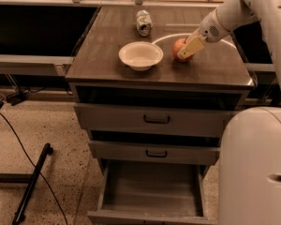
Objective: Place apple into bottom drawer
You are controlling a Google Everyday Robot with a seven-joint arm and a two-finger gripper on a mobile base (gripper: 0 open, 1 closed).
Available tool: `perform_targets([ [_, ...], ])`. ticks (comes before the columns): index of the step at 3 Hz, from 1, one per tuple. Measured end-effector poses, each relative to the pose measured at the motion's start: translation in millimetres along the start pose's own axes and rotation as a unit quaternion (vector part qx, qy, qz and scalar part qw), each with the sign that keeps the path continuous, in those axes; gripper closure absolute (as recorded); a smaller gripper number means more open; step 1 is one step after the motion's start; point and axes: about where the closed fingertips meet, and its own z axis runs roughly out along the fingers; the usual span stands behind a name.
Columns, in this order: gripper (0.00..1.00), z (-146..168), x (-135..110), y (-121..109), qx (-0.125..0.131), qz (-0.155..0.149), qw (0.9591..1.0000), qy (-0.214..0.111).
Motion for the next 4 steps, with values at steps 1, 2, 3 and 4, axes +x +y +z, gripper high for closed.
perform_targets([
  [1, 0.66, 10, -2, 0, -0.011, 0.008, 0.9995, -0.027],
  [2, 0.89, 0, -9, 17, -0.040, -0.004, 0.9970, -0.066],
  [3, 1.00, -51, -9, 63, -0.064, -0.054, 0.9938, -0.073],
  [4, 1.00, -69, 12, 99, -0.062, -0.074, 0.9953, -0.010],
])
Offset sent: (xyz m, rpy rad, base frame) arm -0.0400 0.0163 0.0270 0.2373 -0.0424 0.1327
